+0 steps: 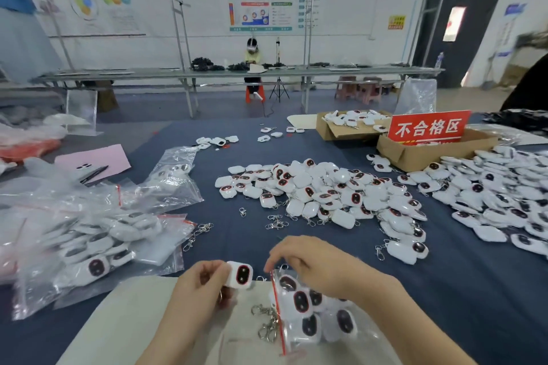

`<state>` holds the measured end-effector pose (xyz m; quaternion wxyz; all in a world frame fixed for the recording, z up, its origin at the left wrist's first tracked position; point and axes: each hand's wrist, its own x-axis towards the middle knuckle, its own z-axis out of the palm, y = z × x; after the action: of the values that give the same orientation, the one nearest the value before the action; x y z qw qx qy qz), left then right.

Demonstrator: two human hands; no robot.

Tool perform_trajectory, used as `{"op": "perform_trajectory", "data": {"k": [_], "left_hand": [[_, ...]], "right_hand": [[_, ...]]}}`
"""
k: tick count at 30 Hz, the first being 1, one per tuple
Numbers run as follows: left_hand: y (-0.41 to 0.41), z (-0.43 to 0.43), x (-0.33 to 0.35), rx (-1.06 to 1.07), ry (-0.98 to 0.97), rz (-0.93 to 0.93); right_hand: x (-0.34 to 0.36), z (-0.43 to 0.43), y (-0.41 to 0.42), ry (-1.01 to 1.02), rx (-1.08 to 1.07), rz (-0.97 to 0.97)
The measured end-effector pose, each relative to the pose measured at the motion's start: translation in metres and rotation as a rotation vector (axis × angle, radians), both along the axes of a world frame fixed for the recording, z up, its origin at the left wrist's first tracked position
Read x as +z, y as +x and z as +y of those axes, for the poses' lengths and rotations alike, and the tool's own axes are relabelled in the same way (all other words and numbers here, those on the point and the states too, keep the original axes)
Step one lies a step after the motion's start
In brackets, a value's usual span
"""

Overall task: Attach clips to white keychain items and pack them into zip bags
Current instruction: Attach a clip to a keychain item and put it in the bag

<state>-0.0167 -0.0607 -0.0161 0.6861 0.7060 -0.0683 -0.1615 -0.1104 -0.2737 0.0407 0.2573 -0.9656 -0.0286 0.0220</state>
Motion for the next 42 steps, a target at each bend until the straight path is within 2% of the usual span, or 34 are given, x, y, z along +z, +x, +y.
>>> {"op": "perform_trajectory", "data": {"k": [2, 5, 10, 12, 20, 28, 32, 38, 40, 42], "left_hand": [[-0.007, 0.003, 0.001, -0.022, -0.008, 0.073], [-0.016, 0.002, 0.005, -0.086, 0.102, 0.033], [-0.032, 0.001, 0.023, -0.246, 0.278, -0.121], [-0.035, 0.002, 0.028, -0.289, 0.289, -0.14], [-0.05, 0.018, 0.026, -0.364, 0.261, -0.201], [-0.066, 0.002, 0.021, -0.247, 0.197, -0.212], [-0.069, -0.011, 0.018, -0.312, 0.162, -0.201], [-0.065, -0.018, 0.016, -0.454, 0.339, -0.478], [-0.06, -0.018, 0.015, -0.489, 0.332, -0.48], [-0.055, -0.016, 0.013, -0.464, 0.256, -0.399]], "right_hand": [[0.0, 0.006, 0.004, -0.165, 0.059, 0.013], [0.001, 0.012, 0.007, -0.369, 0.081, 0.001], [0.01, 0.019, 0.006, -0.432, 0.105, 0.013], [0.012, 0.02, 0.004, -0.439, 0.118, 0.02], [0.008, 0.017, -0.005, -0.339, 0.103, 0.022], [0.008, 0.01, -0.008, -0.051, -0.062, 0.069], [0.003, 0.011, -0.008, 0.044, -0.092, 0.056], [0.001, 0.01, -0.006, 0.088, -0.101, 0.056], [-0.001, 0.007, -0.007, 0.125, -0.098, 0.058], [-0.003, 0.004, -0.008, 0.175, -0.1, 0.046]]}}
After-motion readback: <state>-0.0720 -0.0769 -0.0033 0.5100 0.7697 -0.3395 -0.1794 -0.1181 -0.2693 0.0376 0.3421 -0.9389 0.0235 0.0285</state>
